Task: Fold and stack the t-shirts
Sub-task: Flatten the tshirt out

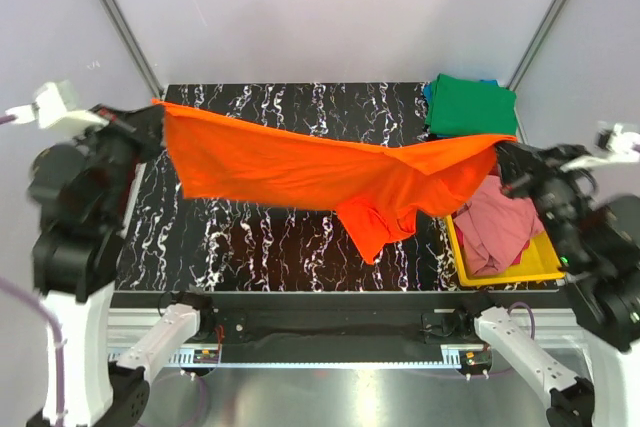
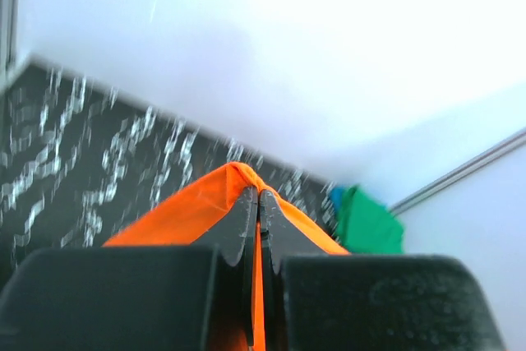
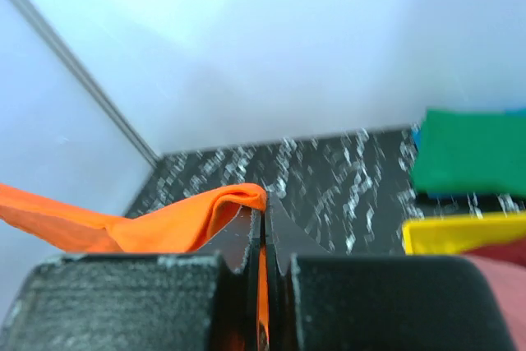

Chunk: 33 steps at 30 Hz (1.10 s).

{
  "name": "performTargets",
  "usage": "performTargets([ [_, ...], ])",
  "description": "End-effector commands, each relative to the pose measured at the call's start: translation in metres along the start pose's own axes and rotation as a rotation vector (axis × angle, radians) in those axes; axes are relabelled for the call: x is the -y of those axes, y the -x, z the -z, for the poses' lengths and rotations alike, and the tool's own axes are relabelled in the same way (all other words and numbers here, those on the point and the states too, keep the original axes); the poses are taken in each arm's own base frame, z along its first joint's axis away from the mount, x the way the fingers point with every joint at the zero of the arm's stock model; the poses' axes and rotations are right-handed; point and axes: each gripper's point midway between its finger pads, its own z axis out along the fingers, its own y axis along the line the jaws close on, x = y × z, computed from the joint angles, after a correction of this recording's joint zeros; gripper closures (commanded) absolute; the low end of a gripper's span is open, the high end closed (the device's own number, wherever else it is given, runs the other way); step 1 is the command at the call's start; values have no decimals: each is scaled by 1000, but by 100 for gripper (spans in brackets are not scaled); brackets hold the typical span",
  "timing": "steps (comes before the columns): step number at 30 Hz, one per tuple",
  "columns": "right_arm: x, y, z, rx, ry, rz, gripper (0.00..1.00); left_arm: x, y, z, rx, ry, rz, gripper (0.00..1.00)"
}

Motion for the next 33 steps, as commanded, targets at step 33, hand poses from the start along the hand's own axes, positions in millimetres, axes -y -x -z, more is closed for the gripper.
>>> performTargets([
  [33, 14, -181, -357, -451, -146, 270, 100, -181, -111, -179, -328, 610, -76, 100],
])
